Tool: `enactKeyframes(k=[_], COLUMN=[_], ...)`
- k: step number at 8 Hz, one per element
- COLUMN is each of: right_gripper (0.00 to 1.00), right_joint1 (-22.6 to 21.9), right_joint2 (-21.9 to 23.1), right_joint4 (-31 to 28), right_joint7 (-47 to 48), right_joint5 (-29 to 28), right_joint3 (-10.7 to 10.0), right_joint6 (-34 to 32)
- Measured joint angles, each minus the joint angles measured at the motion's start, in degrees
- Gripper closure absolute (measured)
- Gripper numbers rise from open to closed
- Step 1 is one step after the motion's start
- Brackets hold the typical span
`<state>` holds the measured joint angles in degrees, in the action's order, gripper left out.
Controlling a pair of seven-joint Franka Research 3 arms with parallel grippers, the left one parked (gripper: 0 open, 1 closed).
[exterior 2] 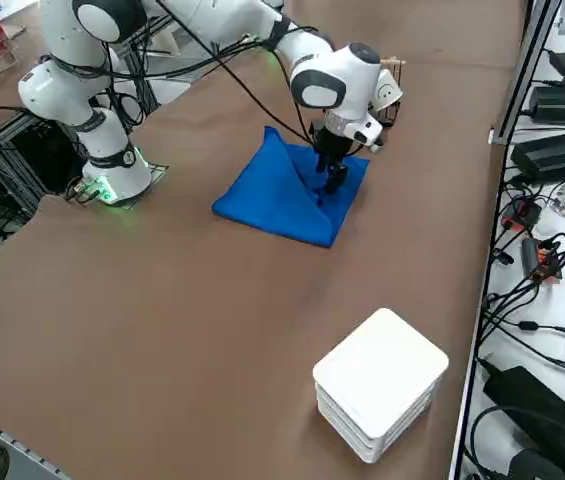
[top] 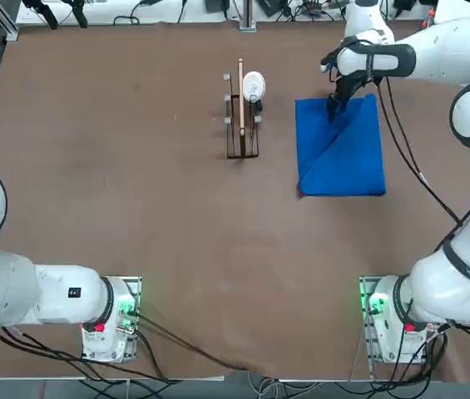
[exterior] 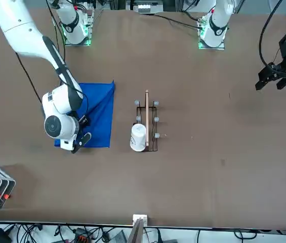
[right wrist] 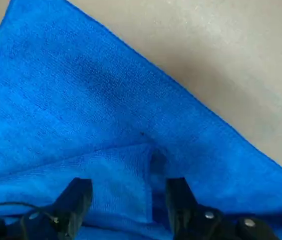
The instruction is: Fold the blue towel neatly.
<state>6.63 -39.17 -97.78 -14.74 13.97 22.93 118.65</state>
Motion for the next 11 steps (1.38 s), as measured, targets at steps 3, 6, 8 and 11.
enactKeyframes(k=[3, 6, 8, 11], right_gripper=[0.14, 0.24, 0.35, 0.50], right_joint1=[0.00, 0.00, 0.00, -0.01], right_joint2=[-1.00, -1.09, -1.06, -0.92], right_joint4=[-0.32, -0.32, -0.28, -0.02], right_joint7=[0.00, 0.42, 1.73, 2.25], right_joint5=[0.00, 0.00, 0.00, 0.00], right_joint3=[0.01, 0.01, 0.21, 0.31], right_joint6=[-0.28, -1.36, -2.66, -4.52])
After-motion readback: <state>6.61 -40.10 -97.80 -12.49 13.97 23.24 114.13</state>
